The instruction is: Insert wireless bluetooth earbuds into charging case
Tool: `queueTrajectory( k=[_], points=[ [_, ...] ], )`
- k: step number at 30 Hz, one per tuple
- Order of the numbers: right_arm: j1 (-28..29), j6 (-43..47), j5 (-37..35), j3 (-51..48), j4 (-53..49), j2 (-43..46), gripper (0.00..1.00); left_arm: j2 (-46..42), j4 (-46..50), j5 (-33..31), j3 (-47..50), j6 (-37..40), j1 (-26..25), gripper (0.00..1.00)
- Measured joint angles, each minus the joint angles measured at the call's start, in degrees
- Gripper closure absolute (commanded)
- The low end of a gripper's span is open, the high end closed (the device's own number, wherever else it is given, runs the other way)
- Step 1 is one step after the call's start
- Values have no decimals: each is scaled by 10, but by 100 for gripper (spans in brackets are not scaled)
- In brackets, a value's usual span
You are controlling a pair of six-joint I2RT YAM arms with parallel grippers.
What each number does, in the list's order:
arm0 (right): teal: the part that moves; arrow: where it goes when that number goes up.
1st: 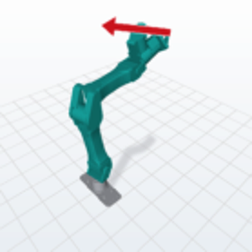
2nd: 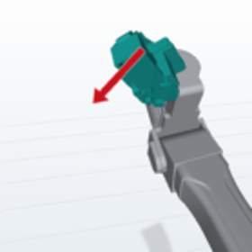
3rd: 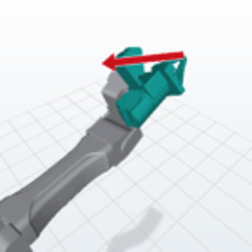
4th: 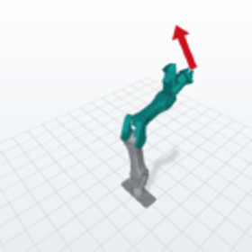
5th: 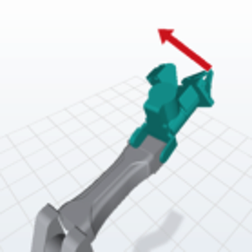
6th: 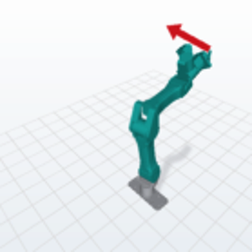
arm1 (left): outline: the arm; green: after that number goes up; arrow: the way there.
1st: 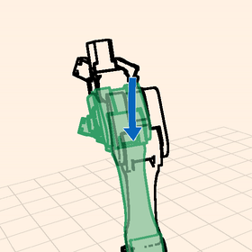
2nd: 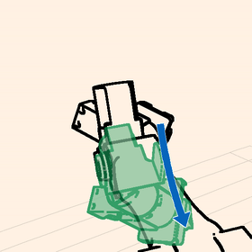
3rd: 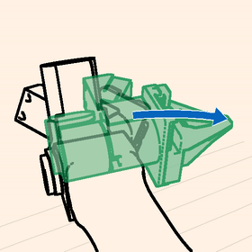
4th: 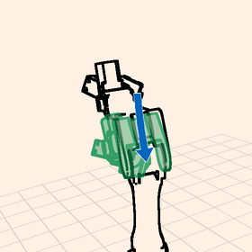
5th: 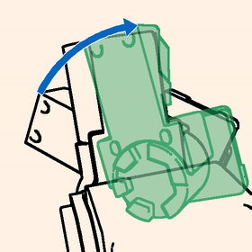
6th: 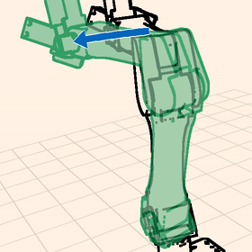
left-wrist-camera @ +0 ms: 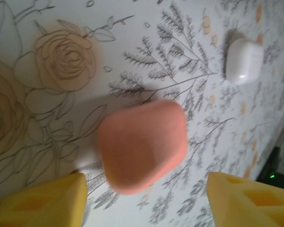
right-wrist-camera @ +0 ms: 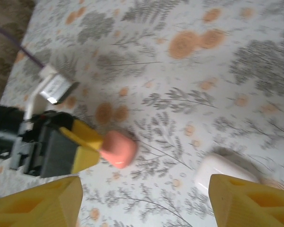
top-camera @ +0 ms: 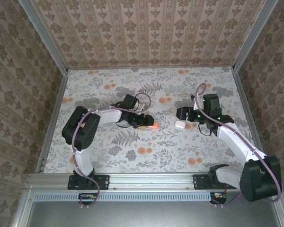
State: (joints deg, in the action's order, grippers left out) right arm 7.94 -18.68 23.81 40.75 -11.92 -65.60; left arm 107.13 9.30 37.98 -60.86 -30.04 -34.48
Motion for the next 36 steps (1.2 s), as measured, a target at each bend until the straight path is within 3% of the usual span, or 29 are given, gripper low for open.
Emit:
queueTrajectory(
  k=[4,5,10,15,18,23,26,31,36],
  points=[
    [-25,8,-88,-58,26,47,10,-56,68,-88,-5,31,26,0],
    [-32,14,-118,-75,38,61,2,-72,85,-115,-5,40,39,0],
    [-64,51,-246,-163,141,109,0,-197,108,-285,17,90,102,0],
    [-95,102,-293,-211,265,63,0,-348,2,-496,121,176,117,0],
    [-104,130,-293,-212,320,1,0,-367,-105,-580,207,246,136,0],
    [-106,169,-261,-214,421,-62,0,-280,-247,-635,303,313,186,0],
    [-106,181,-245,-206,446,-79,0,-263,-356,-633,371,350,188,0],
    [-106,190,-224,-194,463,-88,0,-202,-629,-625,468,382,212,0],
    [-97,186,-210,-193,529,-122,0,-184,-623,-557,429,358,290,0]
  ],
)
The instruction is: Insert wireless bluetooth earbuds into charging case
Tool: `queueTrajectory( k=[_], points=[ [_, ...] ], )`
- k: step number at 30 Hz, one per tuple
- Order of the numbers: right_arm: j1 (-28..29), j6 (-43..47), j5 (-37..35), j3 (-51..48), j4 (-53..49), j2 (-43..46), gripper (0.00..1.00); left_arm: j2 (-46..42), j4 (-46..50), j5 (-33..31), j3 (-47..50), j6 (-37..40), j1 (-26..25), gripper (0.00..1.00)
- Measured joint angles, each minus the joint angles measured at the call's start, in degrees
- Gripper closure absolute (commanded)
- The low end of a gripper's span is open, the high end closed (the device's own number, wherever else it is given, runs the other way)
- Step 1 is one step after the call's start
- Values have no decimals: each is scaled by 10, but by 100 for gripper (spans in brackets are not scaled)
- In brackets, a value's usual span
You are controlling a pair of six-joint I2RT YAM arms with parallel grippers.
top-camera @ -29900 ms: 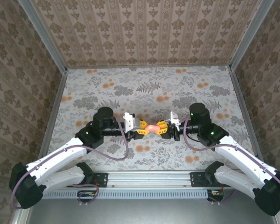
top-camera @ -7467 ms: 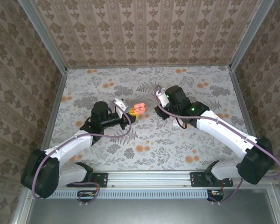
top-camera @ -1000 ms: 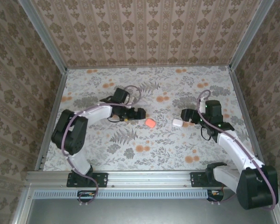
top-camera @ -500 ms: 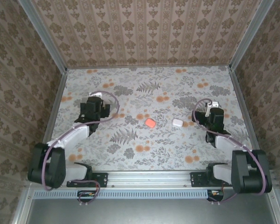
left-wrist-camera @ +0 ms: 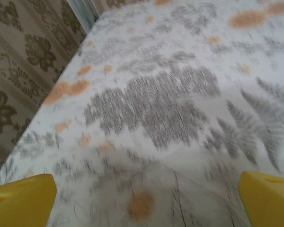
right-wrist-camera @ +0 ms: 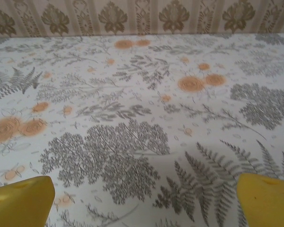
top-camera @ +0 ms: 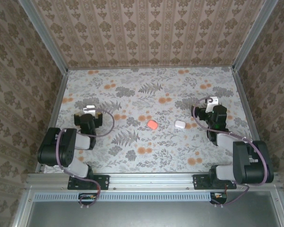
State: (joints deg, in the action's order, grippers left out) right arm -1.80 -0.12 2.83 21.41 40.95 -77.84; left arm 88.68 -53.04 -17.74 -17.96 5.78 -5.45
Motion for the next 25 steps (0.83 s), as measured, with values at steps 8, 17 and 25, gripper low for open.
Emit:
queueTrajectory(
  k=[8,17,25],
  points=[
    [37,4,-10,-1,71,-101,0,-7,0,61,-25,-37,40,0],
    [21,-5,-16,12,73,-101,0,-7,19,89,-31,-37,33,0],
    [21,-12,-22,12,72,-101,0,-7,28,94,-32,-37,33,0]
  ],
)
